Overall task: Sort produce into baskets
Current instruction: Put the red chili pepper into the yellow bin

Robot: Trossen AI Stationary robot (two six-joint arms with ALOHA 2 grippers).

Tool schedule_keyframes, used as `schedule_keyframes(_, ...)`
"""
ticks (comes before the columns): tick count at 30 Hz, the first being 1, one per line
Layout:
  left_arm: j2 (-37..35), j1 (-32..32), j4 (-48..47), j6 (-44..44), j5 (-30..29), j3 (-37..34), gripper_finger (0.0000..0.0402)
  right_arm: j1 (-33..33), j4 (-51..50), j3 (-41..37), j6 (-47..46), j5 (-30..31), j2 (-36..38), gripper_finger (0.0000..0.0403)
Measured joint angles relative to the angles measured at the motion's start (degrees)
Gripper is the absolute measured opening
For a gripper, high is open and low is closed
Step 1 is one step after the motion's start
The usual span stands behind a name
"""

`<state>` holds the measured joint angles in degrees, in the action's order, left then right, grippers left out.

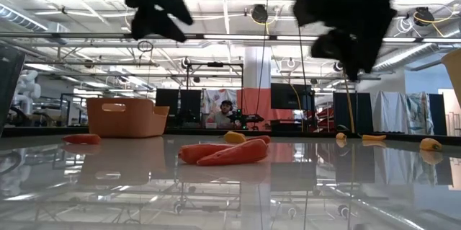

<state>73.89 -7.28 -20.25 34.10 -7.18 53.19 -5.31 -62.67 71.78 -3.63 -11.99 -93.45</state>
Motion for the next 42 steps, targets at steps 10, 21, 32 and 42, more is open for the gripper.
schedule_keyframes(10, 19.4, -12.8, 16.3, 0.9, 1.2, 7.1, 0.0201, -0.8, 12.5, -16.2, -14.8, 0.0, 22.3, 0.0117)
schedule_keyframes(21, 34.3, -20.4, 8.8, -10.1, -0.3, 19.3, 0.0201, -11.7, 28.7, -17.1, -39.3, 7.6, 29.4, 0.0090)
schedule_keyframes(32, 38.2, -24.0, 5.7, -1.3, -12.2, 21.0, 0.0201, -20.8, 29.1, -17.2, -40.0, 9.2, 28.9, 0.0062)
schedule_keyframes(42, 40.0, -23.9, 4.2, -1.4, -10.4, 21.0, 0.0201, -23.2, 27.6, -17.2, -35.7, 9.0, 29.0, 0.0049)
